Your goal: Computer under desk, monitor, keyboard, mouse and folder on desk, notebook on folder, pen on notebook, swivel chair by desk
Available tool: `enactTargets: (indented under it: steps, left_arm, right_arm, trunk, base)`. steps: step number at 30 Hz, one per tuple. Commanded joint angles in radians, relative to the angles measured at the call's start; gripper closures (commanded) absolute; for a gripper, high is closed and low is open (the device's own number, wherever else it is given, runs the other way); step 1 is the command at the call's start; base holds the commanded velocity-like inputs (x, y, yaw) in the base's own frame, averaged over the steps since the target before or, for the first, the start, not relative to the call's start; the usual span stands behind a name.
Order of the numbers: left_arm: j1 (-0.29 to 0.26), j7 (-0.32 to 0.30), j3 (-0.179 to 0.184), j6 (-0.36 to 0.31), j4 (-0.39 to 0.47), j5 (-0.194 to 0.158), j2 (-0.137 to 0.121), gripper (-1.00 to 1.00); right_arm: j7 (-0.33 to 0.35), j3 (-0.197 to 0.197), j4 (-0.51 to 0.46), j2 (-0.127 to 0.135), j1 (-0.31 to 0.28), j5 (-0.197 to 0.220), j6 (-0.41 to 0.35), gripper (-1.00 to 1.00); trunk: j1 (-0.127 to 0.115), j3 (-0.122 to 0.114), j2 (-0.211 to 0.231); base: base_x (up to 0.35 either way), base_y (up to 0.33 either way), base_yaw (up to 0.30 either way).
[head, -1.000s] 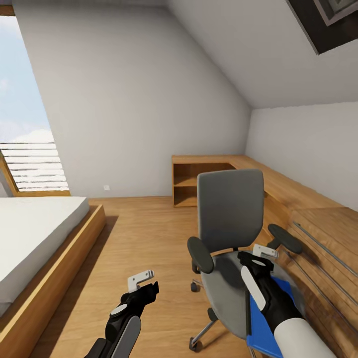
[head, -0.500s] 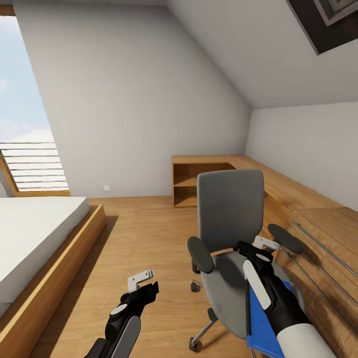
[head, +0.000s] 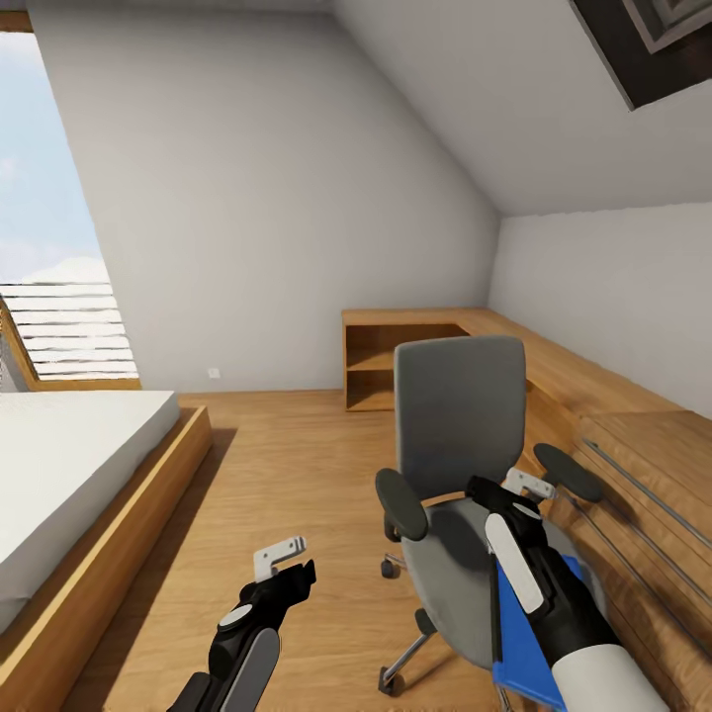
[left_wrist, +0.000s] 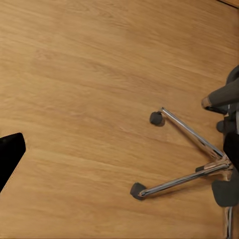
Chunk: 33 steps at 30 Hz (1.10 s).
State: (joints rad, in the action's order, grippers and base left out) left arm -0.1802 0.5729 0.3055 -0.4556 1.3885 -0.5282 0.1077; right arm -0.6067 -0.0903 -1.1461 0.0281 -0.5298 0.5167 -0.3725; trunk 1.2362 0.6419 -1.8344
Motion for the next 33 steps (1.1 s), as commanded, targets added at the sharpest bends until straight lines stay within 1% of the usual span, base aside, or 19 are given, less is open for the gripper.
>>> enactTargets:
  steps: [1,10,20,29,33]
  left_arm:
    - [-0.001,0.008,0.001,-0.002,0.001,-0.009,0.000,-1.00]
    - [-0.001,0.008,0.001,-0.002,0.001,-0.009,0.000,-1.00]
    - [-0.001,0.009,0.001,-0.002,0.001,-0.009,0.000,-1.00]
    - [-0.001,0.008,-0.001,-0.002,0.001,-0.008,0.000,-1.00]
    - [-0.001,0.009,-0.002,-0.002,0.001,-0.007,0.000,-1.00]
  right_arm:
    - [-0.008,-0.003,-0.001,0.001,-0.001,0.006,-0.004,-1.00]
    - [-0.007,-0.003,0.000,0.001,-0.001,0.008,-0.003,-1.00]
    - [-0.006,-0.002,-0.001,0.002,-0.001,0.009,-0.002,-1.00]
    - [-0.007,-0.002,-0.004,0.004,-0.001,0.009,-0.002,-1.00]
    - [-0.007,-0.002,-0.006,0.004,-0.001,0.009,-0.002,-1.00]
  trunk:
    - [0.000,0.001,-0.001]
    - [0.000,0.001,-0.001]
    - [0.000,0.001,-0.001]
    - [0.000,0.001,-0.001]
    - [0.000,0.001,-0.001]
  base:
    - [-0.190,0.186,0.000]
    - [-0.200,0.209,-0.026]
    - [-0.032,0.037,-0.195]
    - [-0.156,0.150,-0.044]
    - [-0.067,0.064,-0.002]
